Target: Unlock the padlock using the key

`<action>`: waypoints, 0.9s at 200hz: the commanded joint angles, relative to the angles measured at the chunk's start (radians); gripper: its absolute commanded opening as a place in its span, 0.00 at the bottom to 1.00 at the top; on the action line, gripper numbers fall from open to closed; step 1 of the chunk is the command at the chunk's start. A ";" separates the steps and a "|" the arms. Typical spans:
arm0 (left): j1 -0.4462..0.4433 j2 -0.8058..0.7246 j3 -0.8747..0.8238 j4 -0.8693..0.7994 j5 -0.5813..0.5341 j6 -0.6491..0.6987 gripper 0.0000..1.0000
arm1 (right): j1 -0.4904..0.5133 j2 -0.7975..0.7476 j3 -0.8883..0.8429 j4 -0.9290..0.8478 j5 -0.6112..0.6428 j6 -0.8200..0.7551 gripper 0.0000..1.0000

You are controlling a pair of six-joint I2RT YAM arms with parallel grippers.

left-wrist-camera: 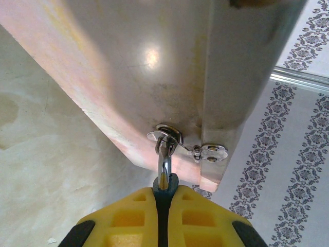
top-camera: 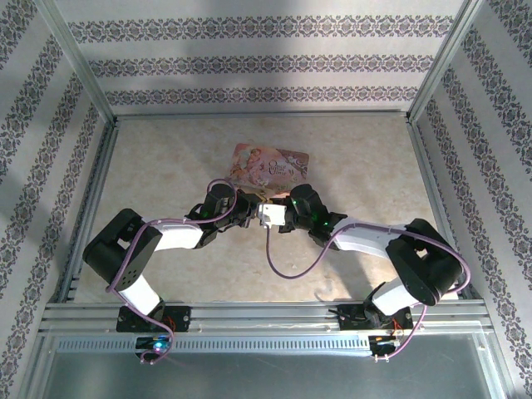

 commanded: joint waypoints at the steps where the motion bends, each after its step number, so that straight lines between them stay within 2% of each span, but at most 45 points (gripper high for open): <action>1: -0.015 -0.028 0.035 0.044 0.008 -0.015 0.00 | 0.006 0.017 0.027 0.025 0.012 0.007 0.24; 87: -0.015 -0.025 0.032 0.055 0.009 -0.021 0.00 | 0.020 0.040 0.026 0.052 0.049 0.011 0.12; 126: -0.015 -0.027 0.030 0.058 0.008 -0.023 0.00 | 0.029 0.043 0.017 0.062 0.068 0.017 0.00; 180: -0.015 -0.027 0.027 0.060 0.007 -0.024 0.00 | 0.037 0.040 0.007 0.086 0.084 0.042 0.00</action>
